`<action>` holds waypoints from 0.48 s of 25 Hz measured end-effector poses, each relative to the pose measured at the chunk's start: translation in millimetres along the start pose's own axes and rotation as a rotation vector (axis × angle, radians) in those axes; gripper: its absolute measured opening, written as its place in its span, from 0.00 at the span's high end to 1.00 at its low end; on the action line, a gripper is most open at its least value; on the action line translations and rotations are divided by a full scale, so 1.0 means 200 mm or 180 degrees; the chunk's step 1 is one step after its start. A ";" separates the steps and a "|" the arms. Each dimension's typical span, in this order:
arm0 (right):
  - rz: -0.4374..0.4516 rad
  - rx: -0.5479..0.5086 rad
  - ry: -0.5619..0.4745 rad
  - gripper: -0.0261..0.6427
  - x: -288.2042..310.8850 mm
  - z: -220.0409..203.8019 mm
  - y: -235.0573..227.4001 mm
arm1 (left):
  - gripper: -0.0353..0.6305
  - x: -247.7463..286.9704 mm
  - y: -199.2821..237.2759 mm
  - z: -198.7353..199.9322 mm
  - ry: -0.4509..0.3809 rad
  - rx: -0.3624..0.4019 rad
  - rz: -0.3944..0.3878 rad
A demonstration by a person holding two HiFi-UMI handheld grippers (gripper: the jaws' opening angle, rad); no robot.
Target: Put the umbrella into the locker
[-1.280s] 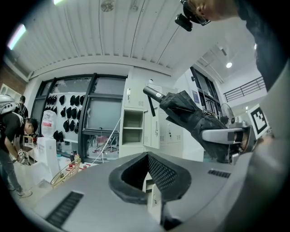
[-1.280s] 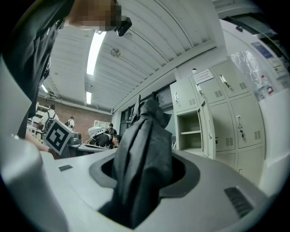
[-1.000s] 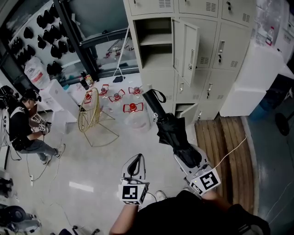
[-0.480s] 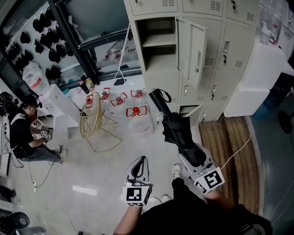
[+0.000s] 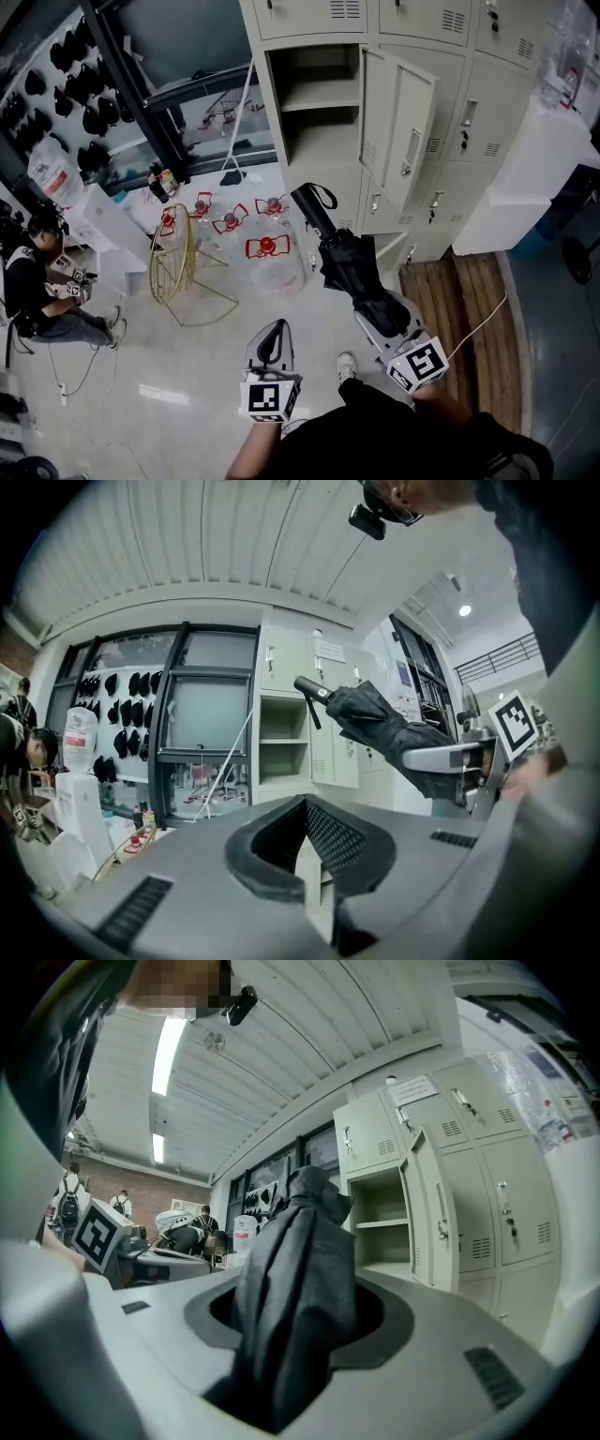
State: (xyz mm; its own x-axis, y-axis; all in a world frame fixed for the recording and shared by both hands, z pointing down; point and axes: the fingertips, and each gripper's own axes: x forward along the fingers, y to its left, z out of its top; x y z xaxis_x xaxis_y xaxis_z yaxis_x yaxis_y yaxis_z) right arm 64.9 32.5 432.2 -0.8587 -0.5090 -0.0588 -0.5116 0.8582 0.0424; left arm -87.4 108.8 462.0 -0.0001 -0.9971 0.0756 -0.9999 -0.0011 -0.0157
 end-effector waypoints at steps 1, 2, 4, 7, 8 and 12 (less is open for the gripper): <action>0.0012 -0.0026 0.0016 0.64 0.04 0.00 -0.04 | 0.95 0.06 0.01 0.01 0.0006 -0.0008 -0.0007; 0.0025 -0.0051 0.0030 0.64 0.08 0.00 -0.07 | 0.95 0.12 0.01 0.03 0.0001 -0.0010 -0.0016; 0.0043 -0.0076 0.0048 0.64 0.15 -0.01 -0.15 | 0.95 0.24 0.03 0.06 -0.0034 -0.0004 -0.0026; 0.0055 -0.0069 0.0061 0.64 0.24 -0.02 -0.26 | 0.95 0.41 0.05 0.10 -0.0116 -0.0005 -0.0069; 0.0059 -0.0062 0.0067 0.64 0.27 -0.02 -0.29 | 0.95 0.46 0.05 0.11 -0.0128 -0.0011 -0.0090; 0.0069 -0.0031 0.0080 0.64 0.38 -0.05 -0.43 | 0.95 0.66 0.07 0.11 -0.0111 -0.0029 -0.0107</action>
State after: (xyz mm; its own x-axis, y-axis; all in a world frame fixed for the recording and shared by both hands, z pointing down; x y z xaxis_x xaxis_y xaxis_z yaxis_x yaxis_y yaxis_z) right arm 44.1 -81.1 433.3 -0.8701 -0.4919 -0.0326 -0.4929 0.8684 0.0531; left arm -101.7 -24.4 449.7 0.0340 -0.9986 0.0411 -0.9994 -0.0342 -0.0048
